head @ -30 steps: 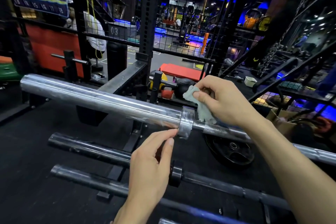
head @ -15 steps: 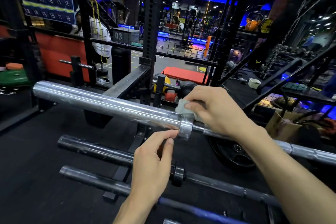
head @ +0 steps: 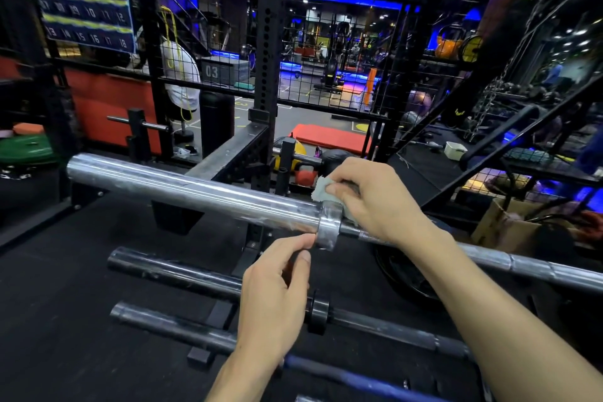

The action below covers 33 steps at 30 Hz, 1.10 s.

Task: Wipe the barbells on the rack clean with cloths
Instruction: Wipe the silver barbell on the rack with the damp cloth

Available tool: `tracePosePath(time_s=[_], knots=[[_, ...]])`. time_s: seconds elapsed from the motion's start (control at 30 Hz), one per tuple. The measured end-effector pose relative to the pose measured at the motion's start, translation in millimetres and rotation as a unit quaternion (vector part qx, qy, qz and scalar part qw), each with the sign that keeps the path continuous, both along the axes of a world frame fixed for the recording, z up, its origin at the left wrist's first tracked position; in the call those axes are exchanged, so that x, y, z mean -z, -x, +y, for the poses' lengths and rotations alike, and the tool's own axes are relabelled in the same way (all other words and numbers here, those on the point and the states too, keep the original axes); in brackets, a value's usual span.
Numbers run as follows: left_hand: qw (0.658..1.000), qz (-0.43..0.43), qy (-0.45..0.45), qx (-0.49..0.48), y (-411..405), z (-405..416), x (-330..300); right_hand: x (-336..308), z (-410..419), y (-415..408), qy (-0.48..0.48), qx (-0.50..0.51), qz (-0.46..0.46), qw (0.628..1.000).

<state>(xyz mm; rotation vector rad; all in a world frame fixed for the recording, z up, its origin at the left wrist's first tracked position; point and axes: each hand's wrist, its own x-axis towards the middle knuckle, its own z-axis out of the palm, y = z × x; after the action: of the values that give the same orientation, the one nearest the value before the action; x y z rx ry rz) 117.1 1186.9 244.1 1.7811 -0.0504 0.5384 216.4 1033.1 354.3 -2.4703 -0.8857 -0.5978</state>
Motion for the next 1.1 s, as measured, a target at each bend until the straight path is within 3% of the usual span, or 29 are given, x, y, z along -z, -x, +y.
tracePosePath(time_s=[0.17, 0.37, 0.57, 0.8, 1.1], knots=[[1.000, -0.004, 0.006, -0.006, 2.8, -0.7, -3.0, 4.1, -3.7, 27.6, 0.025, -0.057, -0.026, 0.998], [1.000, 0.011, -0.008, -0.003, 3.4, -1.0, -4.7, 8.7, 1.8, 6.6, -0.039, -0.009, -0.015, 0.999], [1.000, 0.008, -0.005, -0.001, 3.8, -0.4, -4.3, 20.2, -1.2, 42.9, 0.010, -0.059, -0.066, 0.996], [1.000, 0.022, 0.000, 0.007, 5.0, 1.2, -5.7, -16.0, -30.0, 32.8, -0.173, 0.015, -0.025, 0.984], [0.999, 0.034, -0.009, 0.005, 6.1, 0.3, -5.4, 7.7, -2.5, 18.9, -0.055, 0.000, -0.012, 0.998]])
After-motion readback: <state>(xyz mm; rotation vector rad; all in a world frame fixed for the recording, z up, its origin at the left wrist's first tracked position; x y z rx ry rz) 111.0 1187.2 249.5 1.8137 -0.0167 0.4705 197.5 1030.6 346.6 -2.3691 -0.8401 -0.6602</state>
